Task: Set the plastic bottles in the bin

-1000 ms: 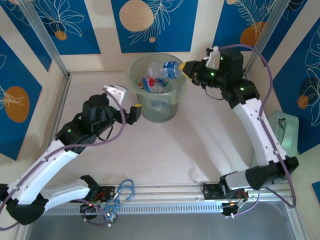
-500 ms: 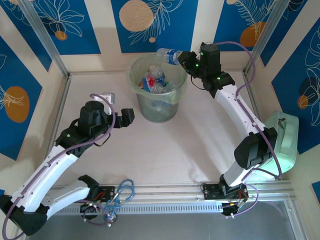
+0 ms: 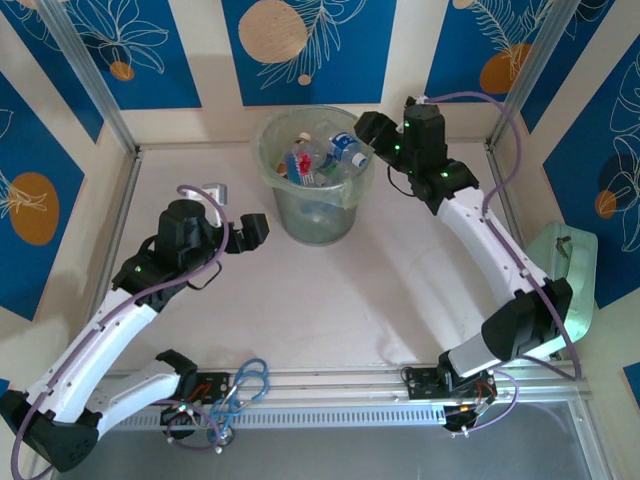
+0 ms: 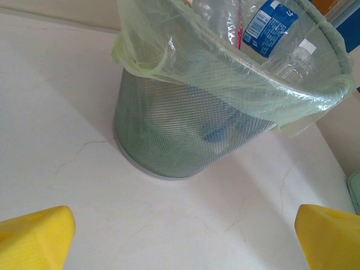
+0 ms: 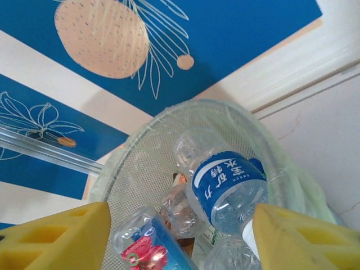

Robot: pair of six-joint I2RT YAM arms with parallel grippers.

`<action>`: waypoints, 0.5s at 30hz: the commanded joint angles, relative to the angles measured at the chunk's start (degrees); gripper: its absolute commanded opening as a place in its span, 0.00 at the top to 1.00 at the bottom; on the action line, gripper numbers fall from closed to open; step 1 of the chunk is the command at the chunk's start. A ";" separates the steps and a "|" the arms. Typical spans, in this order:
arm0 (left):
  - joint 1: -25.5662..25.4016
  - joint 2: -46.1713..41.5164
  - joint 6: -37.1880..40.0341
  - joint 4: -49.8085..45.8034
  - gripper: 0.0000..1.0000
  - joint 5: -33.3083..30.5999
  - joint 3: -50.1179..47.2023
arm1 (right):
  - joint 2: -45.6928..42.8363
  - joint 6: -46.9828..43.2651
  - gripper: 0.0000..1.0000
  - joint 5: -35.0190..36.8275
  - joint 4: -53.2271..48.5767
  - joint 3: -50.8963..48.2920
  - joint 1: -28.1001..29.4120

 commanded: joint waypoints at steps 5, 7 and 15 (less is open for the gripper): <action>3.44 1.43 -0.89 -4.43 0.00 -4.53 3.25 | -8.84 -6.75 0.23 1.70 -11.20 2.43 0.01; 4.93 1.80 0.90 -4.77 0.00 -9.16 4.02 | -12.20 -8.64 0.23 3.94 -14.20 -0.84 0.51; 7.37 7.41 23.85 25.02 0.00 -37.08 -12.28 | -28.42 -15.08 0.01 18.24 -9.18 -33.99 0.72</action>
